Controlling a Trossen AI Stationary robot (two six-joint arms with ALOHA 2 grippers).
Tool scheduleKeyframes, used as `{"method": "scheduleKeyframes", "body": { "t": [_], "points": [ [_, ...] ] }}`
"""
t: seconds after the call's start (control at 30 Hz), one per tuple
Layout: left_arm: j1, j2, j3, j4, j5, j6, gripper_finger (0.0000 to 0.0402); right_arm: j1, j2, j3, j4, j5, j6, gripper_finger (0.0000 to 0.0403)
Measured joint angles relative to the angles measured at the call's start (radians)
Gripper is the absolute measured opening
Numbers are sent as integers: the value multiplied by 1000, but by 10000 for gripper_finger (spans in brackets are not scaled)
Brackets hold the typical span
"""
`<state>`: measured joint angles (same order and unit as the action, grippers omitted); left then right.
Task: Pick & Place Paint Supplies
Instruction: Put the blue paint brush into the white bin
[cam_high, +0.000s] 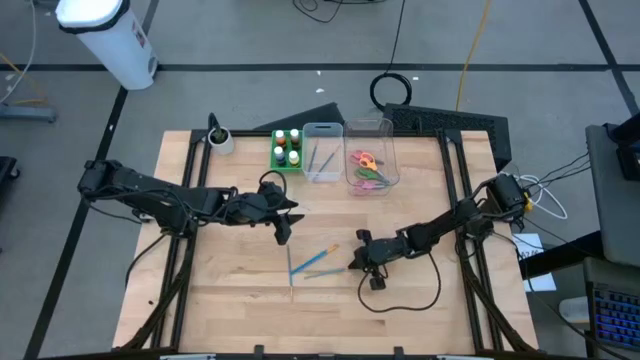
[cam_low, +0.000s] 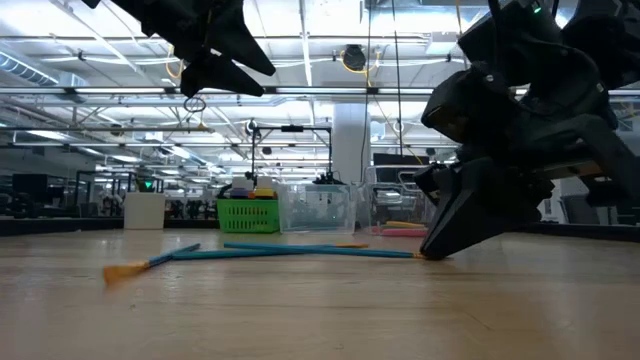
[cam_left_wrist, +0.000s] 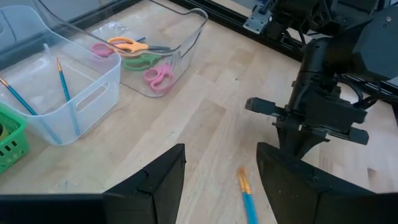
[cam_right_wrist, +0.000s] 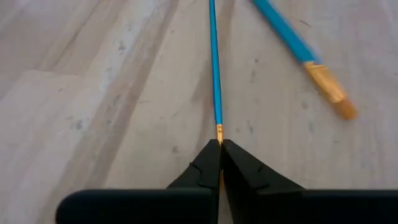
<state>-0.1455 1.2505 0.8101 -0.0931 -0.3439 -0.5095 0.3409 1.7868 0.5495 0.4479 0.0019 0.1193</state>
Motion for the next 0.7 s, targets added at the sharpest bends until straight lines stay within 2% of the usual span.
{"method": "scheduleKeyframes", "body": {
  "t": [0.2,0.33,0.7],
  "points": [
    [0,0,0,0,0,0,207,9,-34,-2,-7,20,-7,1],
    [0,0,0,0,1,-23,207,12,-126,-8,-9,34,-54,0],
    [0,10,1,53,-2,-49,207,55,-397,-5,-24,287,-93,0]
  ]
}}
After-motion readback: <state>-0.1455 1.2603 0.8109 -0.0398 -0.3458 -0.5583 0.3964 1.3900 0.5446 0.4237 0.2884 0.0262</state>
